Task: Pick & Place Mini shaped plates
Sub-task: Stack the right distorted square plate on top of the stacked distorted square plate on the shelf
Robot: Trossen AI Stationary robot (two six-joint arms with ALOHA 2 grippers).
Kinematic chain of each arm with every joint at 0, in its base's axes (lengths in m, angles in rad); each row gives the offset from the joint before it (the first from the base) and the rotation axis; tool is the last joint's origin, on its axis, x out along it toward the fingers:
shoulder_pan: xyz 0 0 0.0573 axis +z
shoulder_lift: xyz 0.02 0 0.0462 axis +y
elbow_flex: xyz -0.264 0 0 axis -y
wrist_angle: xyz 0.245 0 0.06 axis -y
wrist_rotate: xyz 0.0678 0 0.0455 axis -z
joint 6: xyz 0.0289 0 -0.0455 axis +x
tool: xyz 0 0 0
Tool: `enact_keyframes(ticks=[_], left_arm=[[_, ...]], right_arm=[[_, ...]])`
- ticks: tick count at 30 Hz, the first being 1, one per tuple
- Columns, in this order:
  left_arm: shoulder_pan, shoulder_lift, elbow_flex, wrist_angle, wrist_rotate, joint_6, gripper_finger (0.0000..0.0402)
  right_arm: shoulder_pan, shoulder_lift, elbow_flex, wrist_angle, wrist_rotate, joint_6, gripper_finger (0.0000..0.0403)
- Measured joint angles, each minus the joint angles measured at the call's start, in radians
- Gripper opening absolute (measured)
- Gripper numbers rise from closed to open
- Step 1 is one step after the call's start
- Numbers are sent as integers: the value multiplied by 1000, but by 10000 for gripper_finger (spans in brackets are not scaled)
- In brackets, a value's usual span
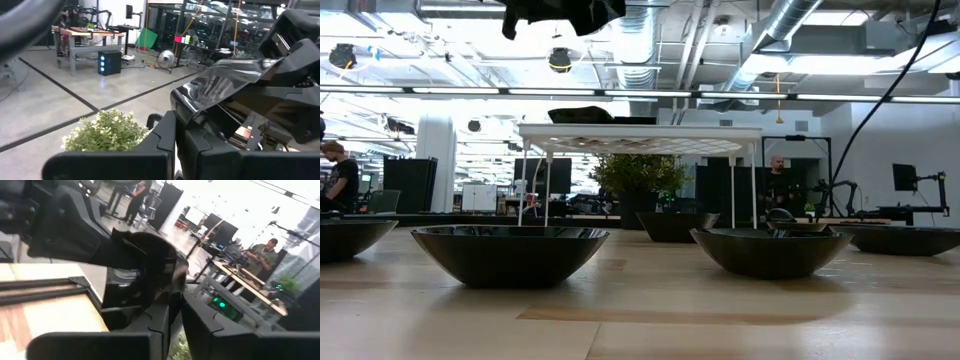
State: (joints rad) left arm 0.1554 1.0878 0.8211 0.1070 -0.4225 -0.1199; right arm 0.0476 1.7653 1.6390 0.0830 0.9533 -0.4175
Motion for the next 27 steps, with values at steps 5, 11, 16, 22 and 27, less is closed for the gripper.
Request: enact_keyframes(ticks=[5,11,16,22,27], left_arm=[[35,0,0,0,-3,-27,5],[107,1,0,-20,-39,-27,4],[162,1,-1,-63,-34,-27,4],[200,1,28,-307,83,-132,3],[225,3,116,-514,198,-230,3]], right_arm=[[20,0,0,19,-66,-13,76],[52,-1,0,23,-63,-11,124],[83,-7,0,21,-40,-58,158],[122,-28,0,-68,250,-139,173],[117,-62,0,-320,328,-47,169]])
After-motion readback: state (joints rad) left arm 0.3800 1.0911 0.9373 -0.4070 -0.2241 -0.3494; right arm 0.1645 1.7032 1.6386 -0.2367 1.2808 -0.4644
